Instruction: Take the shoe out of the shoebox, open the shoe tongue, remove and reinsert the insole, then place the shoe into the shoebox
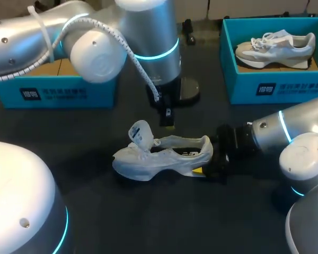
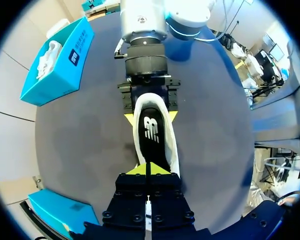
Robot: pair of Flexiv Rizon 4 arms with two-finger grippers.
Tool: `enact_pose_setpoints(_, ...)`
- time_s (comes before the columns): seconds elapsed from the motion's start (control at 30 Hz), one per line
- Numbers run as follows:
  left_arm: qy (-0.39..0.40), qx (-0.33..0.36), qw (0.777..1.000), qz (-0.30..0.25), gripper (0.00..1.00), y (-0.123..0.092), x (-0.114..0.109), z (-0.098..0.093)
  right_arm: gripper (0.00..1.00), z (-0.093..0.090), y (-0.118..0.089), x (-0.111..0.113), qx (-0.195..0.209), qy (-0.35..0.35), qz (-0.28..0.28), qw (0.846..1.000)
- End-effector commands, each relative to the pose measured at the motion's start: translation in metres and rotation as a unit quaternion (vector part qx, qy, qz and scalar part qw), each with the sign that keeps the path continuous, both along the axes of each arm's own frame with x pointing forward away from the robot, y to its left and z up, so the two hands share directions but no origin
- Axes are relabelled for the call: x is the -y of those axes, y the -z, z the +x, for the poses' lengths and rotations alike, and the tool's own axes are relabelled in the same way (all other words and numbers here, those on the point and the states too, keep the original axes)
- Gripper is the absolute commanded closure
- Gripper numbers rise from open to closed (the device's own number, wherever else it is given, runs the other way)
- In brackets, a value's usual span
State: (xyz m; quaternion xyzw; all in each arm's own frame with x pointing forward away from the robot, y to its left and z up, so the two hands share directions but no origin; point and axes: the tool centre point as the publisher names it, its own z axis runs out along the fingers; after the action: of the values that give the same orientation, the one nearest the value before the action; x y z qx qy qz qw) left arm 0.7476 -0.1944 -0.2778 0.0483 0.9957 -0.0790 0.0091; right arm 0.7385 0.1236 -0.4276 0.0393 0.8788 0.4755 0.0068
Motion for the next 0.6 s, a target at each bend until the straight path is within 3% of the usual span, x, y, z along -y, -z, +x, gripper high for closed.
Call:
enact_pose_setpoints(0.03, 0.005, -0.009, 1.000, -0.010, 1.00, 0.019, 0.003, 0.001, 1.00, 0.000, 0.001, 0.000, 0.000, 0.001, -0.002, 1.000)
enact_pose_setpoints(0.6, 0.030, -0.025, 0.999, -0.020, 1.00, 0.062, 0.030, -0.009, 1.00, 0.000, 0.001, 0.000, 0.000, 0.001, -0.002, 1.000)
